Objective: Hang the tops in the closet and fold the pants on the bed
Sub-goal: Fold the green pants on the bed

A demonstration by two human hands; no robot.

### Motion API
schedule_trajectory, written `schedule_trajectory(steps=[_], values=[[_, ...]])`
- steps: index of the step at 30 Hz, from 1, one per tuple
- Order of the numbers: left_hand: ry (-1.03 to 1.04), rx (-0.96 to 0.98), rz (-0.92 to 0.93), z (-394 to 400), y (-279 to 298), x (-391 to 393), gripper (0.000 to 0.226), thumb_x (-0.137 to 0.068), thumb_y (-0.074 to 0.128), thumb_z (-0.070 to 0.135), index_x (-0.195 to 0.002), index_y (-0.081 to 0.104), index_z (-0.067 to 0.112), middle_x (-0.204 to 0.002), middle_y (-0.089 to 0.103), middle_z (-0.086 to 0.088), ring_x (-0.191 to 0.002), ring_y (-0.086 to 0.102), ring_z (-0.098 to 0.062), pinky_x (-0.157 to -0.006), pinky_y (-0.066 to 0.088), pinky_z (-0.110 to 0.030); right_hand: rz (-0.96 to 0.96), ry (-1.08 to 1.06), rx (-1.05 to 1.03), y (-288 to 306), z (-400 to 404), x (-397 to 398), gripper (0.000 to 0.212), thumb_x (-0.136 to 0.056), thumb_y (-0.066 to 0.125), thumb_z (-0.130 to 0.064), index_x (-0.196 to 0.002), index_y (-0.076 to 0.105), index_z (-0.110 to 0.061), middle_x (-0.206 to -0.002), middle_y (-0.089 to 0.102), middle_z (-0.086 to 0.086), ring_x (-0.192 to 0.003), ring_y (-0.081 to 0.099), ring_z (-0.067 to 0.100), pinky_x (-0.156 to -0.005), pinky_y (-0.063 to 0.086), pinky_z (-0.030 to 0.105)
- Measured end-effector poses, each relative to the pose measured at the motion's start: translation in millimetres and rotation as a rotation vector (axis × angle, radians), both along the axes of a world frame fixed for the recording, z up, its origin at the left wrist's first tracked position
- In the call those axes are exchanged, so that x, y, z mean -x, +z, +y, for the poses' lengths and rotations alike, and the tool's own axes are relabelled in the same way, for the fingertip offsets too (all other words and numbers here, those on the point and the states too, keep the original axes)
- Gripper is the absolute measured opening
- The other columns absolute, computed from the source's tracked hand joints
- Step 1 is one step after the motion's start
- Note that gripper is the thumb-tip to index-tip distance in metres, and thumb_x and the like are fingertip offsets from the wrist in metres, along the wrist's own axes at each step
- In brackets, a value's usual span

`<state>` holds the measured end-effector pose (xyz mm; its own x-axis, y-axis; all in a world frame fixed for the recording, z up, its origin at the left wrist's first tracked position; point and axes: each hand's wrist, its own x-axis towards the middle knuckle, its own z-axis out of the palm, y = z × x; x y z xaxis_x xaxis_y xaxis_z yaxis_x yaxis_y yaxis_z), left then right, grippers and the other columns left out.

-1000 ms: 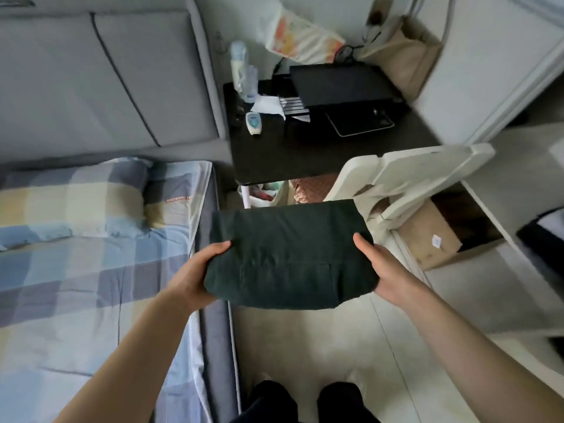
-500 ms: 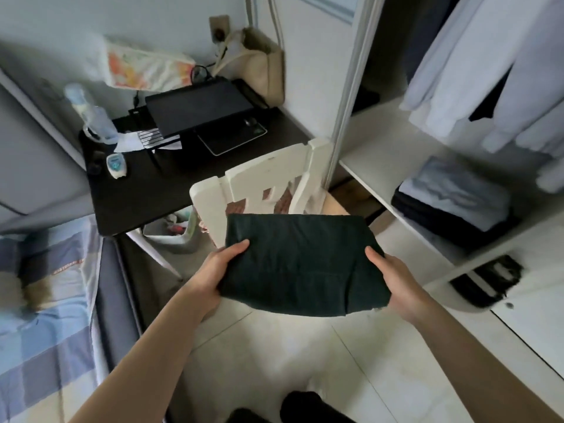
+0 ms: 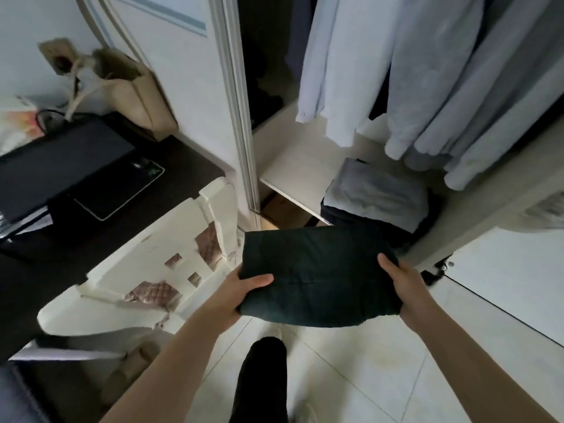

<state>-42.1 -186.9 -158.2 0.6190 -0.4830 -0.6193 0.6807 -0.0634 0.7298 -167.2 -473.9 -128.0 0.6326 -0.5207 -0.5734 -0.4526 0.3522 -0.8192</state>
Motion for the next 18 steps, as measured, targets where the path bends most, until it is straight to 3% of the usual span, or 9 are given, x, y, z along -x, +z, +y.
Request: schedule_trajectory(steps=[3, 5, 8, 11, 14, 16, 18], values=[[-0.001, -0.109, -0.023, -47, -18, -54, 0.058, -0.071, 0.085, 0.022, -0.123, 0.061, 0.011, -0.112, 0.072, -0.01, -0.102, 0.068, -0.035, -0.087, 0.057, -0.05, 0.072, -0.092, 0.081, -2, -26, -31, 0.029, -0.087, 0.066, -0.041, -0.11, 0.062, -0.023, -0.113, 0.065, 0.001, -0.102, 0.062, 0.025, -0.094, 0.051, 0.044], [-0.017, -0.13, -0.041, -84, -25, -96, 0.054, -0.072, 0.085, 0.022, -0.12, 0.061, 0.011, -0.11, 0.072, -0.011, -0.098, 0.069, -0.034, -0.084, 0.058, -0.049, 0.109, -0.174, 0.146, 0, -48, -57, 0.034, -0.086, 0.065, -0.044, -0.111, 0.062, -0.021, -0.113, 0.063, 0.003, -0.102, 0.06, 0.026, -0.093, 0.05, 0.041], [-0.069, -0.127, -0.098, -139, -23, -152, 0.051, -0.074, 0.083, 0.026, -0.119, 0.062, 0.015, -0.112, 0.07, -0.011, -0.101, 0.067, -0.035, -0.09, 0.055, -0.053, 0.13, -0.26, 0.222, 3, -82, -97, 0.055, -0.088, 0.063, -0.046, -0.128, 0.057, -0.009, -0.12, 0.061, 0.01, -0.109, 0.059, 0.031, -0.094, 0.049, 0.041], [-0.153, -0.088, -0.145, -201, -22, -206, 0.042, -0.079, 0.08, 0.026, -0.116, 0.063, 0.014, -0.113, 0.069, -0.013, -0.105, 0.065, -0.035, -0.094, 0.052, -0.053, 0.021, -0.428, 0.223, 1, -118, -130, 0.053, -0.091, 0.061, -0.039, -0.133, 0.054, -0.009, -0.132, 0.058, 0.01, -0.115, 0.057, 0.03, -0.102, 0.046, 0.045], [-0.176, 0.081, -0.096, -257, -25, -240, 0.038, -0.08, 0.078, 0.023, -0.115, 0.065, 0.016, -0.111, 0.073, -0.009, -0.103, 0.069, -0.028, -0.087, 0.057, -0.04, -0.066, -0.533, 0.252, -11, -156, -150, 0.044, -0.099, 0.051, -0.03, -0.138, 0.048, -0.011, -0.13, 0.055, -0.001, -0.111, 0.055, 0.016, -0.101, 0.041, 0.034], [-0.201, 0.119, -0.059, -285, -34, -249, 0.036, -0.083, 0.076, 0.025, -0.116, 0.064, 0.017, -0.105, 0.075, -0.003, -0.095, 0.072, -0.02, -0.075, 0.058, -0.029, 0.08, -0.568, 0.352, -26, -179, -154, 0.049, -0.102, 0.041, -0.026, -0.145, 0.034, -0.004, -0.124, 0.051, 0.001, -0.107, 0.05, 0.01, -0.105, 0.034, 0.026], [-0.28, 0.001, -0.1, -300, -47, -248, 0.044, -0.085, 0.074, 0.028, -0.124, 0.059, 0.013, -0.11, 0.072, -0.007, -0.098, 0.07, -0.021, -0.077, 0.058, -0.03, 0.256, -0.531, 0.523, -40, -189, -152, 0.055, -0.099, 0.048, -0.029, -0.146, 0.032, -0.003, -0.143, 0.043, 0.007, -0.128, 0.044, 0.02, -0.111, 0.028, 0.028]])
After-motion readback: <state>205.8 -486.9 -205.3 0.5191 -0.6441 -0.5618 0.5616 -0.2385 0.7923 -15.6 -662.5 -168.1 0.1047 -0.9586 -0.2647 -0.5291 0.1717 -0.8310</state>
